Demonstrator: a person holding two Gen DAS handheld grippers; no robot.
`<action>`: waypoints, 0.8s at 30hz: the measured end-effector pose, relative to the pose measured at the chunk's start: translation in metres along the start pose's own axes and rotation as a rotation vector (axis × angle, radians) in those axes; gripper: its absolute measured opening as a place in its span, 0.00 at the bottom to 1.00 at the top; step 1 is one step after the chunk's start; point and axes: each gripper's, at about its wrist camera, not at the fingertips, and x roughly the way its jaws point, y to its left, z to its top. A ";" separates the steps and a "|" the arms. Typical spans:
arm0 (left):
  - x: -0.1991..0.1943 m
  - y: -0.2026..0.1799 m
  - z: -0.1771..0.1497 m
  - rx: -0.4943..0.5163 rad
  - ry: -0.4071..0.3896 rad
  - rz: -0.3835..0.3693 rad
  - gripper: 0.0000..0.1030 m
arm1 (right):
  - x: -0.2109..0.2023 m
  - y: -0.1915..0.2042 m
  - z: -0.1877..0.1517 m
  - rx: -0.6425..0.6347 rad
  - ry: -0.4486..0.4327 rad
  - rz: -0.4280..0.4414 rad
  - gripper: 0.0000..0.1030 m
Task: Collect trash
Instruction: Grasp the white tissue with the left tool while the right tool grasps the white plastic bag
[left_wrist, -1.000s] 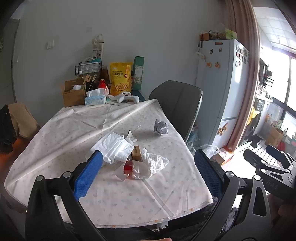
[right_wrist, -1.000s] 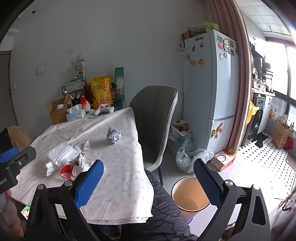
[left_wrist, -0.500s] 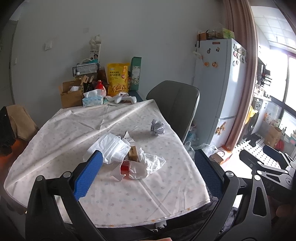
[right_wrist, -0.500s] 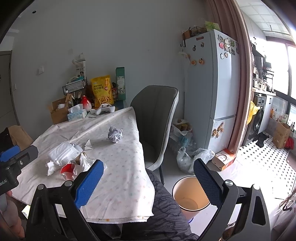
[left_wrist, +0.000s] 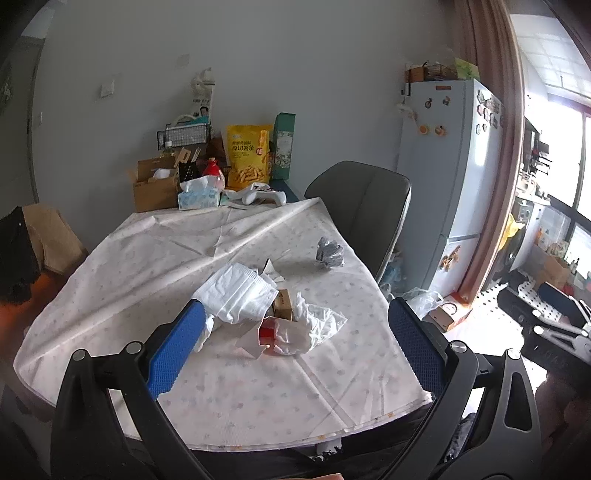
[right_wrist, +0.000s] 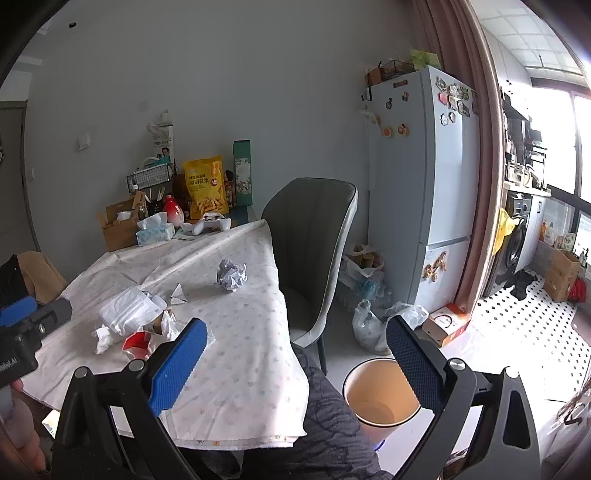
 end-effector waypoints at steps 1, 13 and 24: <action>0.001 0.002 0.000 -0.005 0.002 0.002 0.96 | 0.000 0.000 0.002 -0.005 -0.005 0.000 0.93; 0.016 0.031 0.002 -0.051 0.009 0.061 0.96 | 0.037 0.007 0.017 -0.037 0.021 0.142 0.93; 0.049 0.069 -0.015 -0.122 0.069 0.138 0.95 | 0.100 0.025 0.007 -0.049 0.110 0.255 0.91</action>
